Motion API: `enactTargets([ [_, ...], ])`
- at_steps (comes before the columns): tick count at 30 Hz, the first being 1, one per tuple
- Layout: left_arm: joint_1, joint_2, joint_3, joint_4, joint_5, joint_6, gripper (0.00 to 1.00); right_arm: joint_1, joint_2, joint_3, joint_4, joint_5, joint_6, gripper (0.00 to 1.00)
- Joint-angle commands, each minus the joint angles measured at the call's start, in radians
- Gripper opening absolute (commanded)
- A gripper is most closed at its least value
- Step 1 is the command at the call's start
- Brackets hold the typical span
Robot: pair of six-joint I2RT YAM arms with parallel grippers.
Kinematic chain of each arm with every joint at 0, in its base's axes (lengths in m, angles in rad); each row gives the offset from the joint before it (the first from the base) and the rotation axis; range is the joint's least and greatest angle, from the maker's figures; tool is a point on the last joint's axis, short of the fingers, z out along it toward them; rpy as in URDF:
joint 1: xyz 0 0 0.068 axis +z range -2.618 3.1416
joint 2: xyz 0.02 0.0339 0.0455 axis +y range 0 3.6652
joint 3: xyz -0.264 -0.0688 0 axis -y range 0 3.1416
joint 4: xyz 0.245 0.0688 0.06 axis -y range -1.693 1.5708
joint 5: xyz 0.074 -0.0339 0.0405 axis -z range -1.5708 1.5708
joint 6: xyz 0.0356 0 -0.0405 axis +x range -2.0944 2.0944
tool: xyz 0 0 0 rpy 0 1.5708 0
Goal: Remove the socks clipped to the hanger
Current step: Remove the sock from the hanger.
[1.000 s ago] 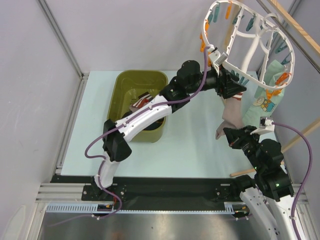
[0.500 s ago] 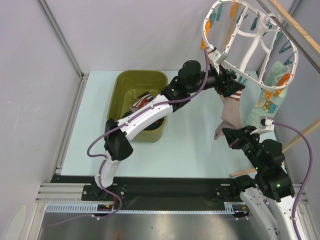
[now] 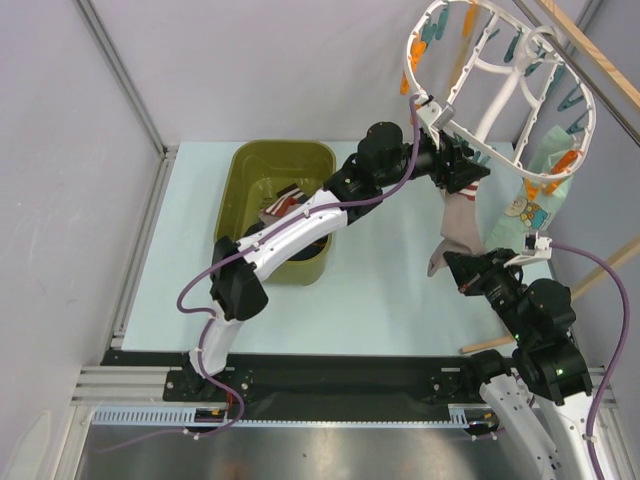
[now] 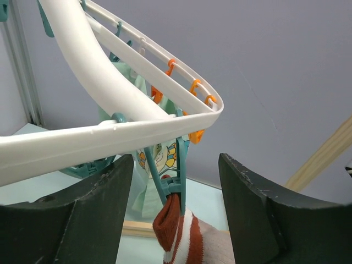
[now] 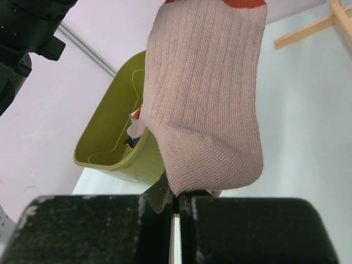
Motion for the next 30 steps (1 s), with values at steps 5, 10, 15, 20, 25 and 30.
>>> enactTargets([
  [5, -0.006, 0.016, 0.066, 0.04, -0.026, 0.029, 0.64, -0.002, 0.011, 0.026, 0.05, -0.026, 0.004, 0.0],
  [10, -0.014, 0.022, 0.081, 0.02, -0.051, 0.041, 0.55, -0.004, 0.016, 0.024, 0.054, -0.031, 0.007, 0.0],
  [15, -0.014, 0.02, 0.083, 0.023, -0.048, 0.035, 0.44, -0.004, 0.013, 0.023, 0.05, -0.031, 0.007, 0.0],
  [20, -0.014, 0.017, 0.094, 0.019, -0.054, -0.002, 0.14, -0.004, 0.011, 0.012, 0.049, -0.029, 0.008, 0.0],
  [25, -0.014, 0.008, 0.081, 0.049, -0.045, -0.04, 0.0, -0.004, 0.01, 0.013, 0.044, -0.025, 0.01, 0.0],
  [30, -0.014, 0.002, 0.081, 0.06, -0.029, -0.059, 0.0, -0.004, 0.008, 0.013, 0.037, -0.018, 0.012, 0.0],
])
